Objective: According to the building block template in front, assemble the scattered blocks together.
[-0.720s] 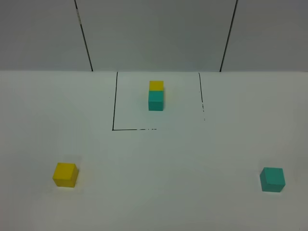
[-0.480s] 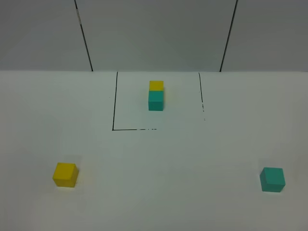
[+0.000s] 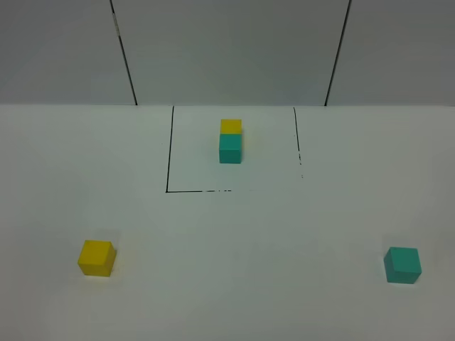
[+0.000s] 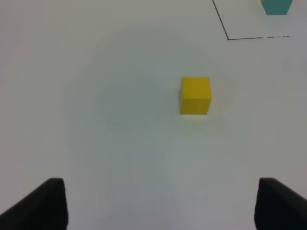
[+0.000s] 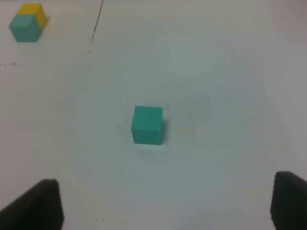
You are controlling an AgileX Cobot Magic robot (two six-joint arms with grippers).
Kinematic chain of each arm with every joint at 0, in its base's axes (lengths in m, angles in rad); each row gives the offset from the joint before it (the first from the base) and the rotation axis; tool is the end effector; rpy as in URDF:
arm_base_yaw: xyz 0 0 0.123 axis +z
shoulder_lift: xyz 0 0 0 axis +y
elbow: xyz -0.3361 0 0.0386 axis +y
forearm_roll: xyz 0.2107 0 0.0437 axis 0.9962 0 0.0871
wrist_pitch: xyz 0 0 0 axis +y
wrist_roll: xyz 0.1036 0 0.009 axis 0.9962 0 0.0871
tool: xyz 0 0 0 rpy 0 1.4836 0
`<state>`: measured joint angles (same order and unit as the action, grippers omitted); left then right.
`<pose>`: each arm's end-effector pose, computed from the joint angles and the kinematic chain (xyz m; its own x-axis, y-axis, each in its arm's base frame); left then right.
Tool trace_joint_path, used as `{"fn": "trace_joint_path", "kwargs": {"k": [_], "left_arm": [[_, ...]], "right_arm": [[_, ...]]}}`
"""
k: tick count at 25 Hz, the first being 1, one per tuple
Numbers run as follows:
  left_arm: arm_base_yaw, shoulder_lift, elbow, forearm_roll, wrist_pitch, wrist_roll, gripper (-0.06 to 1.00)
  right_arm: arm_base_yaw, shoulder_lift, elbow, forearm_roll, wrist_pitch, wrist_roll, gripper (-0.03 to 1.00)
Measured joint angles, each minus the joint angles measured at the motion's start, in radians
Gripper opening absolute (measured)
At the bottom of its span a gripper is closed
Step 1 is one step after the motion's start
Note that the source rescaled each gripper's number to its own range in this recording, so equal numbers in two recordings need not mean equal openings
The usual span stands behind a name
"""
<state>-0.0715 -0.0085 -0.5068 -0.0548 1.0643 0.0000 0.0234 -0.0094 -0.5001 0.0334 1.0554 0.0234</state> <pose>-0.0818 0.0009 0.2543 -0.4467 0.0054 -0.8947 0.1023 0.9937 -0.0451 -0.0807 0.0011 0.2533 -0.4441 0.0295 -0.8955 -0.0318 0.9983 0.0486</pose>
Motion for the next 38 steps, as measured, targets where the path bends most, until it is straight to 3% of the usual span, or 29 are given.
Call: {"fn": "trace_joint_path", "kwargs": {"k": [8,15,22,32,38], "left_arm": [[0.000,0.027,0.000,0.000,-0.001,0.000,0.70],[0.000,0.203,-0.016,0.000,-0.054,0.000,0.77],[0.000,0.555,-0.089,0.000,-0.149,0.000,0.83],[0.000,1.183,-0.414,-0.007,-0.152,0.000,0.83],[0.000,1.375,-0.515,-0.073,-0.148,0.019,0.83]], "right_arm": [[0.000,0.000,0.000,0.000,0.000,0.000,0.74],[0.000,0.000,0.000,0.000,0.000,0.000,0.74],[0.000,0.000,0.000,0.000,0.000,0.000,0.74],[0.000,0.000,0.000,0.000,0.000,0.000,0.74],[0.000,0.000,0.000,0.000,0.000,0.000,0.74]]}}
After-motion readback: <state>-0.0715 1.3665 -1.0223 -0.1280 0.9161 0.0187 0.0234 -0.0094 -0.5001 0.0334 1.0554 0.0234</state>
